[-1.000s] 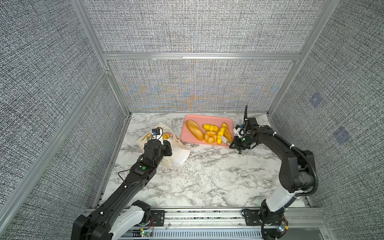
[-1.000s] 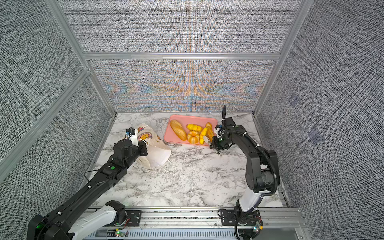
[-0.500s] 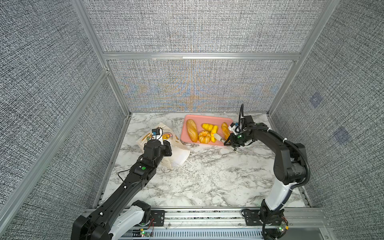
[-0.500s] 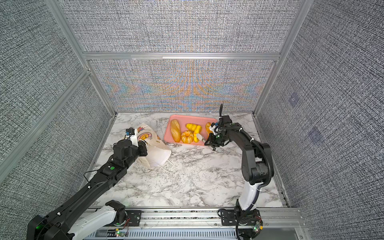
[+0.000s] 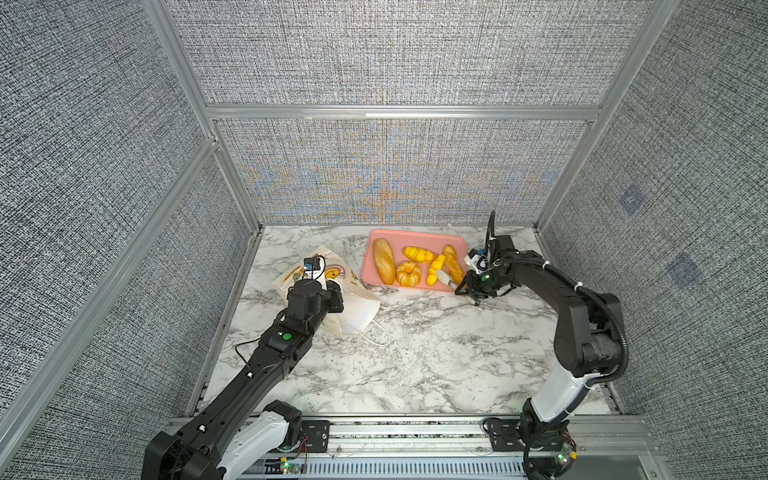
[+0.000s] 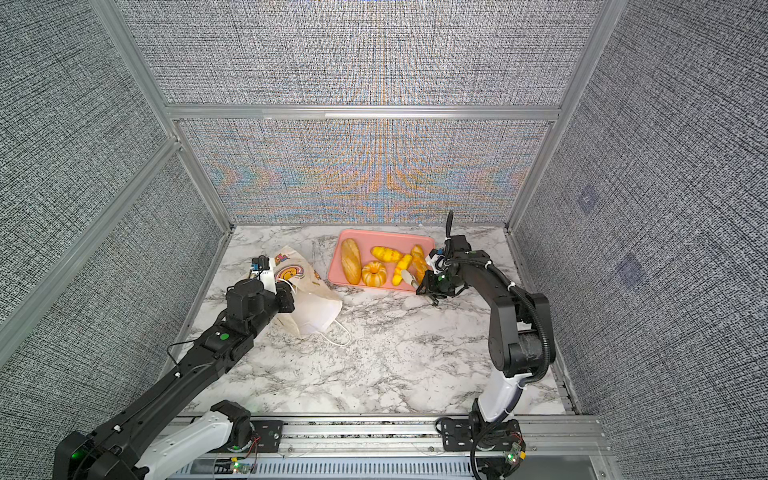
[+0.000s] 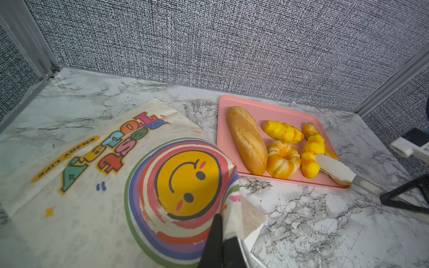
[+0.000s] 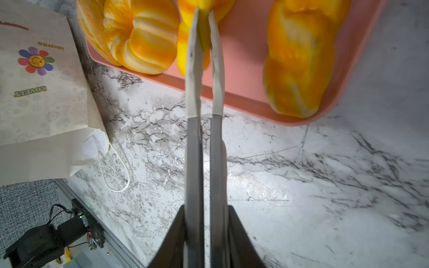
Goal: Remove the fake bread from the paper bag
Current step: 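Lower the yellow bread onto the tray and open the tongs, then move the open tongs with the right gripper back to the bag opening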
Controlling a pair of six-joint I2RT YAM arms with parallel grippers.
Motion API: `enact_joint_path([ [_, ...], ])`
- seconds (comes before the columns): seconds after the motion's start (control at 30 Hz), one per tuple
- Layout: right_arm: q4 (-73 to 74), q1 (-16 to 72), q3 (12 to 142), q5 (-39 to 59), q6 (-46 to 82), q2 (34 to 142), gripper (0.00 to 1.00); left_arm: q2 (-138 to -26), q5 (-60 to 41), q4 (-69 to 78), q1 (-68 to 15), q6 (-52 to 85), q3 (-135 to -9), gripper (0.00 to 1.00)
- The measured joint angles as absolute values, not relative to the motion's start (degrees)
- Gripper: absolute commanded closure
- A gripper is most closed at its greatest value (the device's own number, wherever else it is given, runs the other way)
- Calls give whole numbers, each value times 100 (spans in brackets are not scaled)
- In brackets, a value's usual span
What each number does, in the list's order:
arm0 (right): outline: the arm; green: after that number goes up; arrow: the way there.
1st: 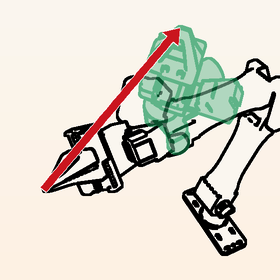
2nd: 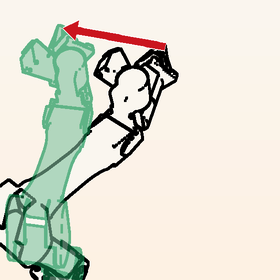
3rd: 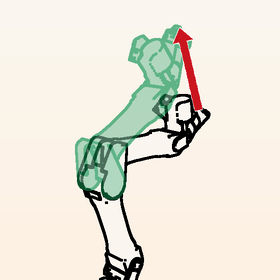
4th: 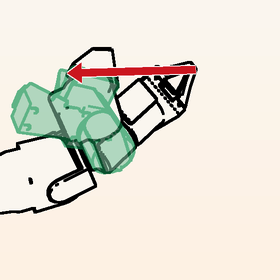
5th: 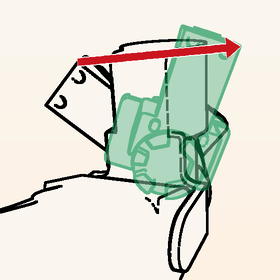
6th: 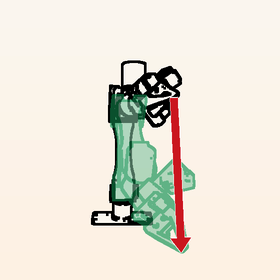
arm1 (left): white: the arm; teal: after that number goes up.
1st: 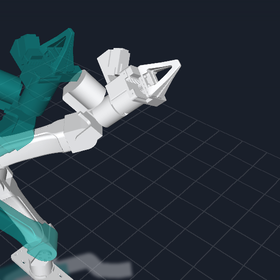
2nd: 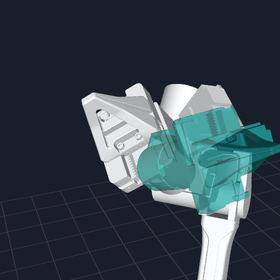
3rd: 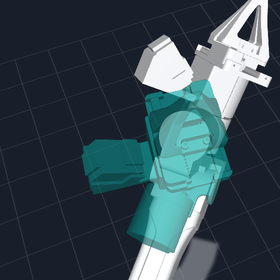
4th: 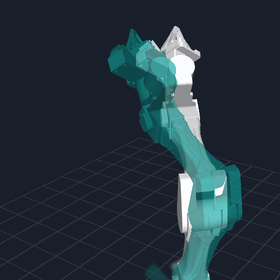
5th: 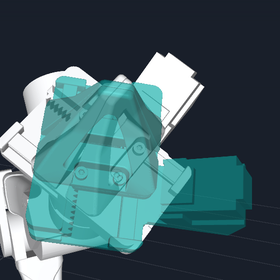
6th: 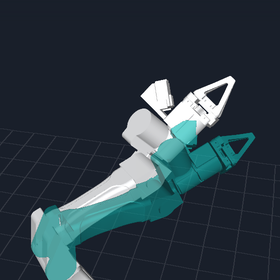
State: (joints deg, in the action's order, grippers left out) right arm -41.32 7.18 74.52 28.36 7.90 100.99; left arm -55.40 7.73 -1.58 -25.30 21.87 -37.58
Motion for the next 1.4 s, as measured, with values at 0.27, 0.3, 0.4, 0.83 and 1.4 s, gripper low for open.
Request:
enact_joint_path([
  [0.27,-4480,711,7470,2311,849,9810,61,-5522,775,-161,-2530,2187,-3758,100],
  [0.3,-4525,711,7472,2250,849,9760,62,-5522,773,-161,-2530,2187,-3758,100],
  [0.4,-4661,711,7548,2117,849,9605,66,-5522,773,-161,-2530,2187,-3758,100],
  [0.83,-4954,731,8058,2084,893,9605,96,-5496,773,-176,-2530,2187,-3758,100],
  [1.4,-4735,880,8423,1977,895,10457,99,-5470,768,-228,-2530,2091,-3800,100],
])
